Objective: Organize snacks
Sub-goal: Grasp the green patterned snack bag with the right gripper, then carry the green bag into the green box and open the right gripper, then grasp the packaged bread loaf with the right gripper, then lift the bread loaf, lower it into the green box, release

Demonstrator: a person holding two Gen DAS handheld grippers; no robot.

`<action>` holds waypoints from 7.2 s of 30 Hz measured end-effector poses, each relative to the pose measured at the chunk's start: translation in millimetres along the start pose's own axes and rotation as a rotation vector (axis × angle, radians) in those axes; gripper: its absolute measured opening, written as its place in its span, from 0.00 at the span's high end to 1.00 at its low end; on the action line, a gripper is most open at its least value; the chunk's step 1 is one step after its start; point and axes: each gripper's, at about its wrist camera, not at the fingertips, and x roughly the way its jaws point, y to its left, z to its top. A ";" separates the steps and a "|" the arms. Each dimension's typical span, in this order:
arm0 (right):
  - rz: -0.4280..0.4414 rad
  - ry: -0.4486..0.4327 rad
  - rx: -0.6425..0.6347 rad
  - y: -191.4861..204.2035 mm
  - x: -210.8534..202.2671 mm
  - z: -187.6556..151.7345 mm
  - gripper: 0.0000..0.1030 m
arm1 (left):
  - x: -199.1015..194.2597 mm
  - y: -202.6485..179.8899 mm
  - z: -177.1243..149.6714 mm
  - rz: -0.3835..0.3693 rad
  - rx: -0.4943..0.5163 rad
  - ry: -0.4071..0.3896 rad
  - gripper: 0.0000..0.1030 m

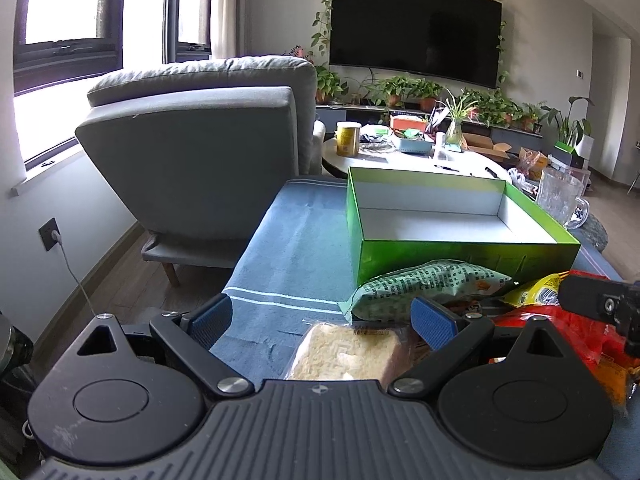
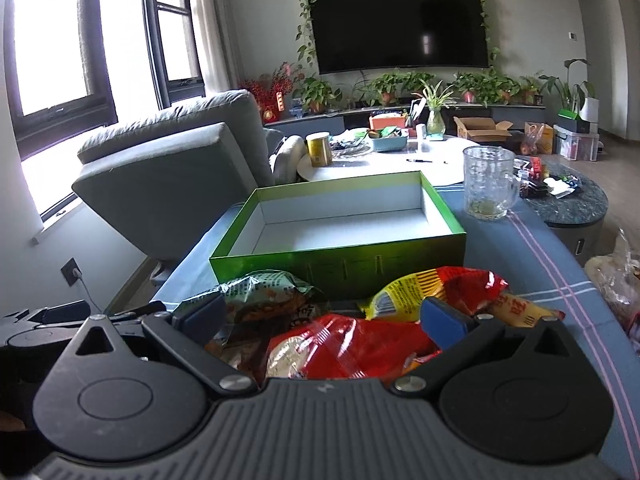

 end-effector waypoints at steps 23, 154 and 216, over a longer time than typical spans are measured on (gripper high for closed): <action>0.134 0.192 -0.037 10.0 86.1 28.0 0.22 | 65.4 -5.8 10.9 -0.188 0.118 0.111 0.07; 0.259 0.434 0.015 80.5 56.7 -21.0 0.22 | 13.8 70.7 -51.0 -0.478 -0.070 0.194 0.25; 0.193 0.162 0.050 23.0 5.6 29.0 0.22 | -20.0 -20.5 20.1 -0.561 0.112 0.030 0.49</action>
